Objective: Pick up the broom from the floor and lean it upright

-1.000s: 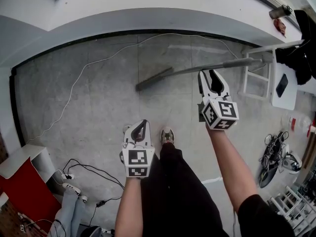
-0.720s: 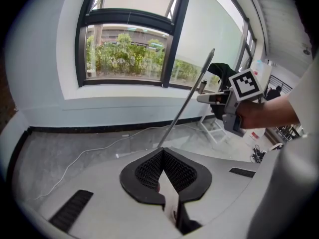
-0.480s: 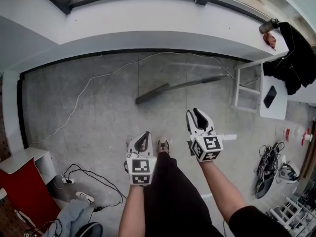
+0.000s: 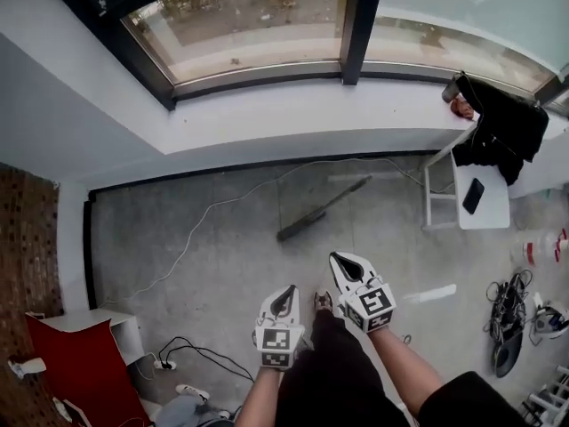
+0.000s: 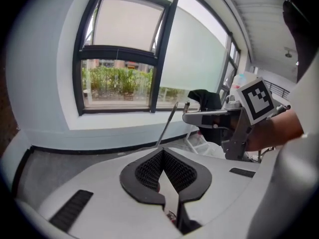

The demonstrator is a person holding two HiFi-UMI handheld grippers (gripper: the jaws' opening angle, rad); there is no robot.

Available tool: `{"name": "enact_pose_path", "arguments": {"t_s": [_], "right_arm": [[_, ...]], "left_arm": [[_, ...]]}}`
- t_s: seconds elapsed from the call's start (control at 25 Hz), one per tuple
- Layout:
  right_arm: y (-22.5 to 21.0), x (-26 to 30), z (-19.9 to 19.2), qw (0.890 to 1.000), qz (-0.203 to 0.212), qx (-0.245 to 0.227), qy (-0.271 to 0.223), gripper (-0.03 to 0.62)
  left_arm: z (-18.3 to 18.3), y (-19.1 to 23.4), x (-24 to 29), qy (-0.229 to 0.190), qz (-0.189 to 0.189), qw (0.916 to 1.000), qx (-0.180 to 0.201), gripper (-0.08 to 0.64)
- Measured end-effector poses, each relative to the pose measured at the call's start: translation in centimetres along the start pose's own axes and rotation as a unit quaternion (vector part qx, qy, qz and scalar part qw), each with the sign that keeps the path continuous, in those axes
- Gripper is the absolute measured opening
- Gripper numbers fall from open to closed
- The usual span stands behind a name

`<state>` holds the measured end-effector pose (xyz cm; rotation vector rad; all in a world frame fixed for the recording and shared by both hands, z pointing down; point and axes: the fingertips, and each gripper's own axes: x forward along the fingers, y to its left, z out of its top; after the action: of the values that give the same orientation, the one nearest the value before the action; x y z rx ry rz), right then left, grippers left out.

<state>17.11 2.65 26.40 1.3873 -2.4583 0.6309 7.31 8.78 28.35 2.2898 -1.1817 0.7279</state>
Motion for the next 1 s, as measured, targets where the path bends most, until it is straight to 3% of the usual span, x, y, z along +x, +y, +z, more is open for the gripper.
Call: {"name": "enact_pose_path", "arguments": {"t_s": [0.28, 0.56, 0.68, 0.84, 1.0], "right_arm": [[6.0, -8.1, 3.9, 0.999, -0.028, -0.004, -0.041, 0.008], [14.3, -17.0, 4.9, 0.996, -0.046, -0.018, -0.073, 0.008], [15.0, -19.0, 5.1, 0.993, -0.060, -0.041, -0.096, 0.008], [15.9, -21.7, 5.4, 0.989, -0.066, -0.066, -0.114, 0.008], [16.1, -22.7, 6.9, 0.988, -0.065, -0.072, -0.117, 0.008]], "left_arm": [[4.3, -1.6, -9.0, -0.074, -0.001, 0.9971, -0.013, 0.006], [3.7, -5.2, -17.5, -0.113, -0.024, 0.9932, 0.013, 0.006], [3.6, -6.8, -17.9, -0.153, -0.051, 0.9866, 0.019, 0.006], [2.8, -9.0, -19.0, -0.157, -0.065, 0.9854, 0.008, 0.006], [4.4, -9.8, -20.5, -0.164, -0.060, 0.9845, 0.017, 0.006]]}}
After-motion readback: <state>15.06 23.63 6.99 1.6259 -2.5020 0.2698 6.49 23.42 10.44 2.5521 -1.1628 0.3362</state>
